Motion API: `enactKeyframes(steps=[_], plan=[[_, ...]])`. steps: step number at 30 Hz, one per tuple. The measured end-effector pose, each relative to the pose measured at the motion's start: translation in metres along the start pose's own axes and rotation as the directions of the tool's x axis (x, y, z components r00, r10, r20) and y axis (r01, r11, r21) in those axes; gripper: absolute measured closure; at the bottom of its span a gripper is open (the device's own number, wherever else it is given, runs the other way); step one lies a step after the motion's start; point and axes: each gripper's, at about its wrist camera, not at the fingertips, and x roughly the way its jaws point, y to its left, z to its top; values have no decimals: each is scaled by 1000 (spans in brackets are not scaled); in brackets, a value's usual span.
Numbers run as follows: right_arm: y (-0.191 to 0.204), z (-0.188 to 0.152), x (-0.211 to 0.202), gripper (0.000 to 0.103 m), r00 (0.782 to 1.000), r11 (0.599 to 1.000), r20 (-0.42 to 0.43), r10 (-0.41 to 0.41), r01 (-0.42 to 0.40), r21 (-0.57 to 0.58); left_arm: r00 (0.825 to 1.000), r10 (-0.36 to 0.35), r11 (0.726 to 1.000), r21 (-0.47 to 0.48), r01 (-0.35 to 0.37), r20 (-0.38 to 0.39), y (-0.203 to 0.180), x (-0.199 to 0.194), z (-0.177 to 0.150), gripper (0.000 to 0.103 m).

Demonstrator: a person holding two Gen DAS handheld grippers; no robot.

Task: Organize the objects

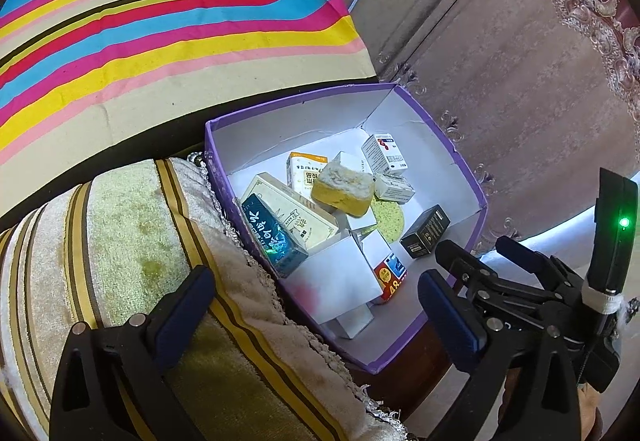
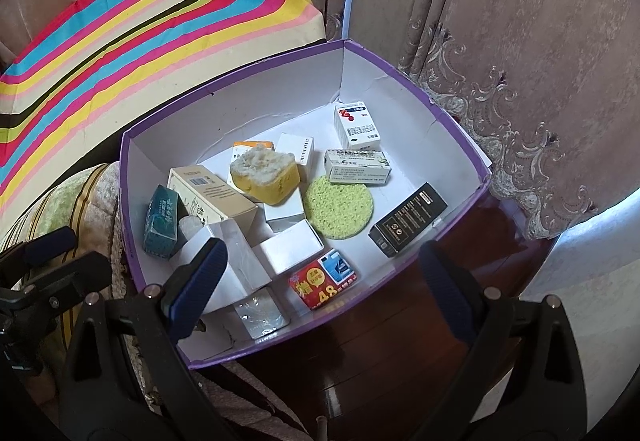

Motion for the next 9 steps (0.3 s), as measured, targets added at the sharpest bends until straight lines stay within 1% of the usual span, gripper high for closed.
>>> enactKeyframes(steps=[9], plan=[[1,-1,2,6,1000,1000,-4,1,-1,2,1000,6,1000,5,-6,-3,-1,0,0,0]])
